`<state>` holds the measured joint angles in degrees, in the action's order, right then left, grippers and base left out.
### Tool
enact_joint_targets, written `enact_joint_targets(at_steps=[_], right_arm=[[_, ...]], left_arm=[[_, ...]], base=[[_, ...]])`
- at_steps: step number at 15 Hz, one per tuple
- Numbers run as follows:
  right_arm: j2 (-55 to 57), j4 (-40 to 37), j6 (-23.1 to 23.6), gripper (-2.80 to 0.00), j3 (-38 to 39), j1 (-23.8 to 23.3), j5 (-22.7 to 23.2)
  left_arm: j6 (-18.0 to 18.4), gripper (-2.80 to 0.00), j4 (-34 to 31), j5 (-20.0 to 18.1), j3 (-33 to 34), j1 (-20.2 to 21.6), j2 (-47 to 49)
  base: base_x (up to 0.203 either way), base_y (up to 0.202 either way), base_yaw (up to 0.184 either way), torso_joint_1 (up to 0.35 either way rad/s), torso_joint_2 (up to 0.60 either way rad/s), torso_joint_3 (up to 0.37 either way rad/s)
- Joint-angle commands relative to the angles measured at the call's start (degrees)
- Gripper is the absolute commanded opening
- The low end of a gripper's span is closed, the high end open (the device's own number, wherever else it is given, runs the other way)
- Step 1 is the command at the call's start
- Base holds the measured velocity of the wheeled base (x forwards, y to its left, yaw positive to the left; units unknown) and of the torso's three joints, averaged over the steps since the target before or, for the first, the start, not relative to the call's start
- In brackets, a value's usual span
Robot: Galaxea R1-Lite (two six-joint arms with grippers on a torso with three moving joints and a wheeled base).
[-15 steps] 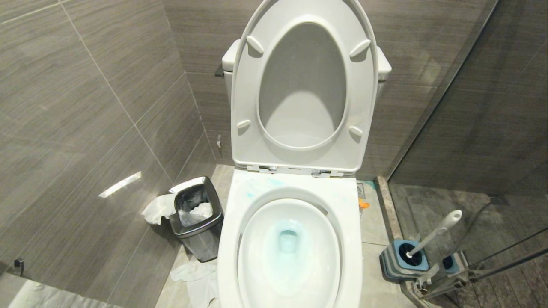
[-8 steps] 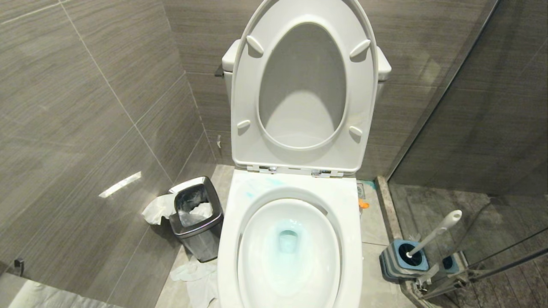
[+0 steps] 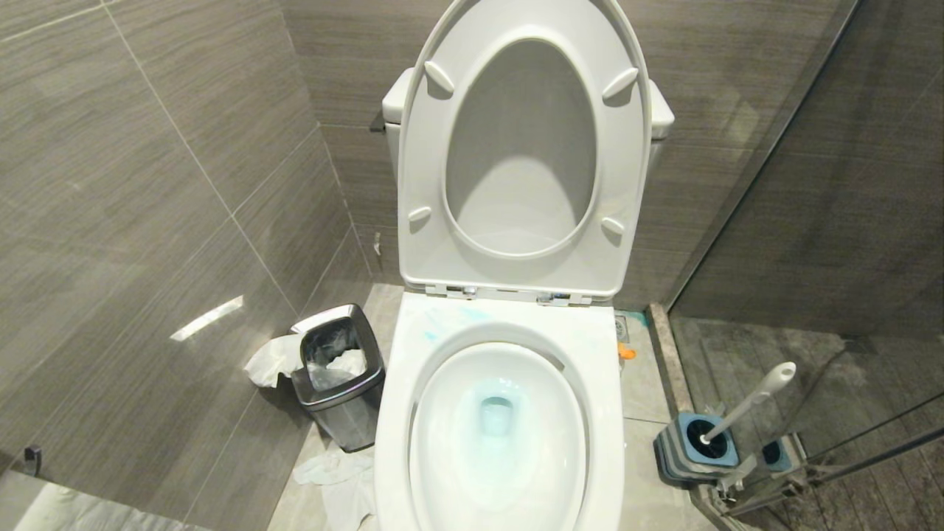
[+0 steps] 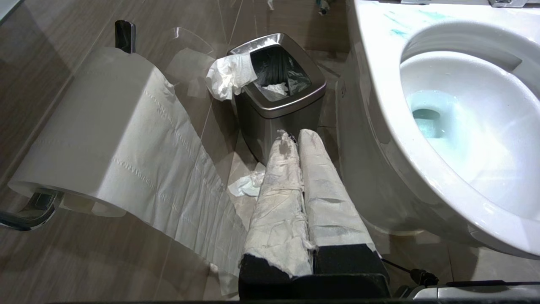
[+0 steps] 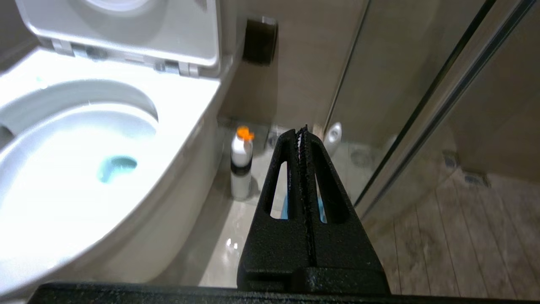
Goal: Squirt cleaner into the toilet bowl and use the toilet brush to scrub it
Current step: Flush the toilet
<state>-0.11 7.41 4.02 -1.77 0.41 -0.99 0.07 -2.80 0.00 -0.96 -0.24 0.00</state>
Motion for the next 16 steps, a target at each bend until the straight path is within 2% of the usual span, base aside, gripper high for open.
enact_joint_targets(at_steps=[1, 4, 13, 16], right_arm=[[0.11, -4.42, 0.19, -2.8, 1.68, 0.02, 0.36], [0.11, -7.52, 0.3, -2.8, 1.68, 0.02, 1.95], [0.11, -7.67, -4.25, -2.8, 1.68, 0.02, 1.17], [0.11, -7.67, -4.37, -2.8, 1.68, 0.02, 1.17]], left_arm=[[0.01, -2.8, -0.01, 0.0, 0.0, -0.02, 0.09], [0.01, -2.8, -0.01, 0.0, 0.0, -0.02, 0.09], [0.01, -2.8, -0.01, 0.0, 0.0, -0.02, 0.09], [0.01, -2.8, -0.01, 0.0, 0.0, -0.02, 0.0]], base=[[0.0, 0.0, 0.0, 0.0, 0.0, 0.0], [0.0, 0.0, 0.0, 0.0, 0.0, 0.0], [0.0, 0.0, 0.0, 0.0, 0.0, 0.0], [0.0, 0.0, 0.0, 0.0, 0.0, 0.0]])
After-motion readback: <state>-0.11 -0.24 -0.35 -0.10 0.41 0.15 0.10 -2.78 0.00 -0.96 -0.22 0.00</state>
